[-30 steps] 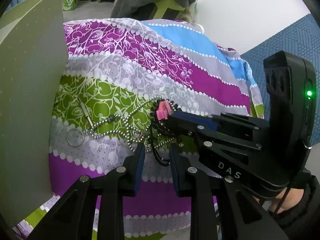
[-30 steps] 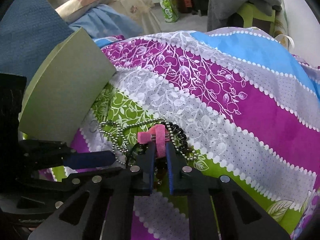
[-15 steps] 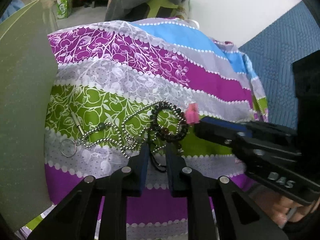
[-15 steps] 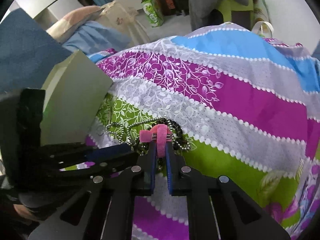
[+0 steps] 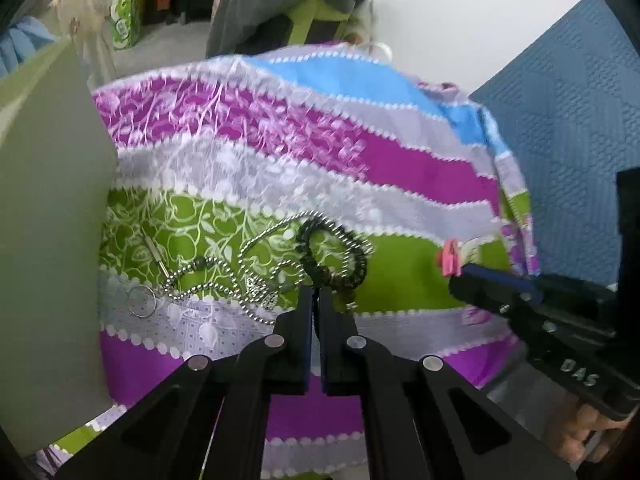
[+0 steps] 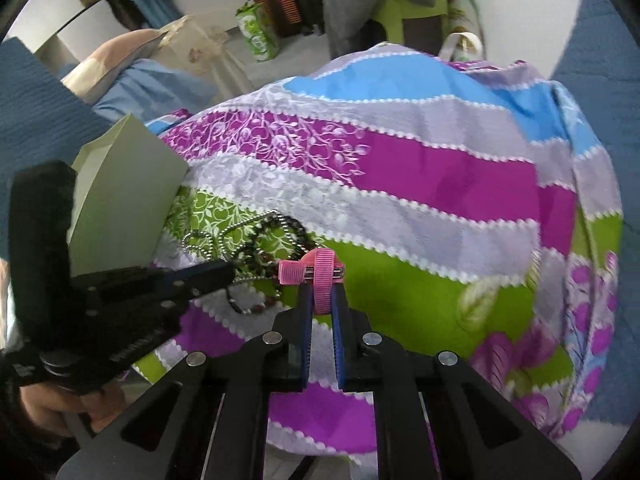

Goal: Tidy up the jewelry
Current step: 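Grasp the pink charm with the right tool while the left tool grasps a black beaded piece, then lift both held pieces and carry them over the open box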

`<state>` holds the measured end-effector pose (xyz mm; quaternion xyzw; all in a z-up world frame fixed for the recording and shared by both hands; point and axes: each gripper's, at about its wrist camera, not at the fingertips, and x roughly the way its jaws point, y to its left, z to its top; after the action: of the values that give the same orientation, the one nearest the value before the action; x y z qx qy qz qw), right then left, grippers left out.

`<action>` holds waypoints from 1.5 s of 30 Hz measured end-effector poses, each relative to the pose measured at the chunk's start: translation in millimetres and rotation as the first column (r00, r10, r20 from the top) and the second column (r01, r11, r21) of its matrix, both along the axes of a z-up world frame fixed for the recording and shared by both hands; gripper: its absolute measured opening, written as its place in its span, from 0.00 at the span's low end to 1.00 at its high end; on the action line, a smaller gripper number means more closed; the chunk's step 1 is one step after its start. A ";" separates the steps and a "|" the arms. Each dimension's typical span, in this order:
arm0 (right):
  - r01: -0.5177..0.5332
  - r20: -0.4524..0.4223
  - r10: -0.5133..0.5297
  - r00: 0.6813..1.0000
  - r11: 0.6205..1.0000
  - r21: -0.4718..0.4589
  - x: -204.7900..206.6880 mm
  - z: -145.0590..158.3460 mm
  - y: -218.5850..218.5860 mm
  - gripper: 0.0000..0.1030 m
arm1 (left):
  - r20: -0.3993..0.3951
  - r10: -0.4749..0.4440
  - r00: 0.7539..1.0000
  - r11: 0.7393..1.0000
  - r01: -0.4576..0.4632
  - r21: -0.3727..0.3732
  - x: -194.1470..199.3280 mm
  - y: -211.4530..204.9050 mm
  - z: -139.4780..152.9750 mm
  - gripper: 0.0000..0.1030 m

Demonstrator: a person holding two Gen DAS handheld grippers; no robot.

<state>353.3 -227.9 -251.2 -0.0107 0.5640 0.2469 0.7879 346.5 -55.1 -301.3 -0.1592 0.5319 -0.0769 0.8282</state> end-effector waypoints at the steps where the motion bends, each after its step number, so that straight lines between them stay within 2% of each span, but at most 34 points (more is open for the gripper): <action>1: 0.007 0.003 -0.007 1.000 1.000 -0.003 -2.2 2.2 -1.9 0.07 | 0.006 0.000 1.000 1.000 0.000 0.000 -1.5 0.5 5.0 0.00; 17: 0.089 0.076 -0.087 0.993 0.996 -0.025 -49.5 44.6 -11.6 0.07 | 0.086 -0.002 0.996 1.000 0.002 -0.008 -54.8 18.8 77.7 0.00; 27: 0.131 0.111 -0.128 0.986 0.991 -0.018 -77.7 70.4 -6.0 0.07 | 0.117 0.006 0.993 1.000 -0.004 -0.015 -81.3 36.6 110.2 0.00; 36: 0.147 0.188 -0.144 0.972 0.989 -0.001 -80.2 118.2 7.2 0.07 | 0.172 0.004 0.985 1.000 -0.004 0.001 -85.6 57.2 154.9 0.01; 45: 0.114 0.276 -0.121 0.954 0.993 0.040 -75.3 169.4 36.8 0.07 | 0.239 0.018 0.971 0.999 -0.026 0.031 -87.7 86.5 198.6 0.01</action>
<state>278.0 -191.1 -81.8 -0.0027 0.4446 0.2022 0.8726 258.7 31.4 -102.7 -0.1409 0.4278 -0.0773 0.8895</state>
